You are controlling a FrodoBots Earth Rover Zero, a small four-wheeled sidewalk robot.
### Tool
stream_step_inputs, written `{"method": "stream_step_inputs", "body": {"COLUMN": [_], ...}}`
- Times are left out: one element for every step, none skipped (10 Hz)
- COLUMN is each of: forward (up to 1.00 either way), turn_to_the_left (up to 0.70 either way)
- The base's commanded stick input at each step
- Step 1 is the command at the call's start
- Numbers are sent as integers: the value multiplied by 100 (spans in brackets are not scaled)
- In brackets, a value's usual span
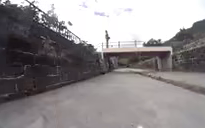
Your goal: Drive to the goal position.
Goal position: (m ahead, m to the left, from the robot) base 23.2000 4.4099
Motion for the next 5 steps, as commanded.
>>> {"method": "stream_step_inputs", "body": {"forward": [100,100,100,100,100], "turn_to_the_left": [0,0,0,0,0]}}
